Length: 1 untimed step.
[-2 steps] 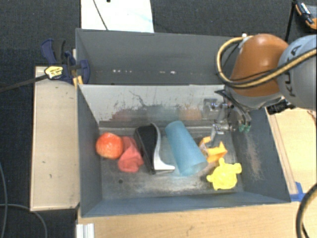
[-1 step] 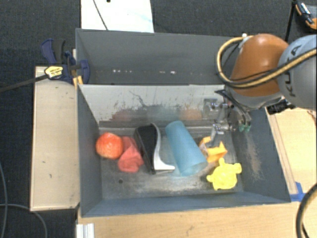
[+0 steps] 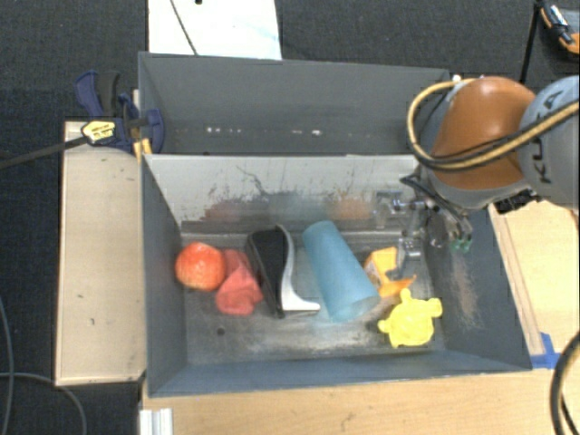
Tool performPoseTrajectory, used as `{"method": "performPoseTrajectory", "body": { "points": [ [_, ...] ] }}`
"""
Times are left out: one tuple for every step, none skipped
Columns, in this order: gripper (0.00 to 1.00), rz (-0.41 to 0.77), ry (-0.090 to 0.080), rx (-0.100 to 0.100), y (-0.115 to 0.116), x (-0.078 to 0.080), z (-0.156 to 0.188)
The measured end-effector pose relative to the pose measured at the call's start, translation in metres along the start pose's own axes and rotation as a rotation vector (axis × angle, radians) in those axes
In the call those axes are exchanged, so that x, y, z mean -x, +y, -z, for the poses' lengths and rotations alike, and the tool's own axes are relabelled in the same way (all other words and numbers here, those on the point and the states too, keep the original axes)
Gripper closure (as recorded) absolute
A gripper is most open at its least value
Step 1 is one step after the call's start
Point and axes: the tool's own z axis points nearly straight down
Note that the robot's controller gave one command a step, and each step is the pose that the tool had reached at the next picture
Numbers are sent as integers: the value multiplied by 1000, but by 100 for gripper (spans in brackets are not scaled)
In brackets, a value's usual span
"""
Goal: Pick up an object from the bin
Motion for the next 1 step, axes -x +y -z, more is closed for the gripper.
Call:
{"method": "performPoseTrajectory", "body": {
  "points": [
    [0,102,1,-3,-9,-18,-72]
  ]
}}
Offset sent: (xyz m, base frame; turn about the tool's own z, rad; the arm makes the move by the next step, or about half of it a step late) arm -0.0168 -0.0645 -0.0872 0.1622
